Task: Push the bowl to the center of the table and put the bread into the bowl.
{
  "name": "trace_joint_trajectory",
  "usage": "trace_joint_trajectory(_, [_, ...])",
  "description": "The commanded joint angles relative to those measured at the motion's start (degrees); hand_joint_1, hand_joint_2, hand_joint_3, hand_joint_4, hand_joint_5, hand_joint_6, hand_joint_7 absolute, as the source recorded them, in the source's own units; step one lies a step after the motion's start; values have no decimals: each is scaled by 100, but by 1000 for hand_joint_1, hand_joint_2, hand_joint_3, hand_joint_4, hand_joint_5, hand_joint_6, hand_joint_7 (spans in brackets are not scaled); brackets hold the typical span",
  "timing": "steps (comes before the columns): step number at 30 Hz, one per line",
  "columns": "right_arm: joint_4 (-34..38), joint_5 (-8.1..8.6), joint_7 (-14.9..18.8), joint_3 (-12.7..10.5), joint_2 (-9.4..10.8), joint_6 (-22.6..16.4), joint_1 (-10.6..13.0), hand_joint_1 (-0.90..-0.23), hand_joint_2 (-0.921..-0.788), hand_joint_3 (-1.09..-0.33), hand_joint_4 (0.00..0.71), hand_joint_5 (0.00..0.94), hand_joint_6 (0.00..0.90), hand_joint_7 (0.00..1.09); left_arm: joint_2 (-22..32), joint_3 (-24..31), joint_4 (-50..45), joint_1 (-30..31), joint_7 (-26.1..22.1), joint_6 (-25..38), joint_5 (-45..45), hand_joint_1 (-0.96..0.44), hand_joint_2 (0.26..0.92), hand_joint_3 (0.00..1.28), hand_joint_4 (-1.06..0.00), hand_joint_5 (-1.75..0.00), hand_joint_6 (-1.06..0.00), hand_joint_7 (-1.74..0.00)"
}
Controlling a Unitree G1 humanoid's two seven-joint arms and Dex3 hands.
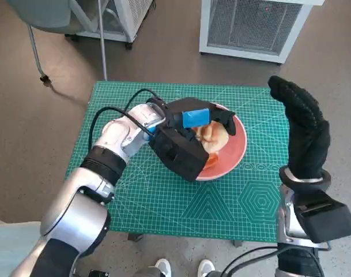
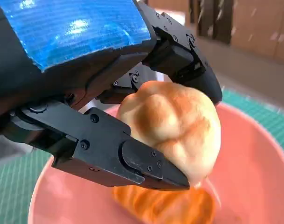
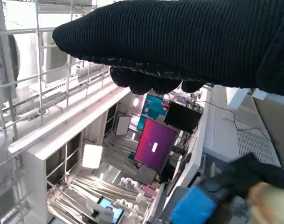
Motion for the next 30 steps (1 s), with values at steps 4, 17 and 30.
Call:
trace_joint_trajectory(4, [57, -23, -87, -2, 29, 82, 51, -514, -921, -832, 315, 5, -1, 635, 184, 251, -232, 159, -275, -82, -414, -101, 798, 29, -206, -13, -324, -151])
trace_joint_trajectory(17, [151, 22, -133, -25, 13, 139, -238, -515, -921, -824, 316, 5, -1, 638, 216, 2027, -217, 600, -2065, -141, -3108, -123, 793, 12, -68, -1, -308, -103])
trace_joint_trajectory(30, [-83, 78, -192, -32, 37, 465, -626, -524, -921, -799, 321, 7, -1, 632, 21, 3816, -1333, 1400, -2534, 243, -5515, -213, 804, 13, -231, -47, -417, -163])
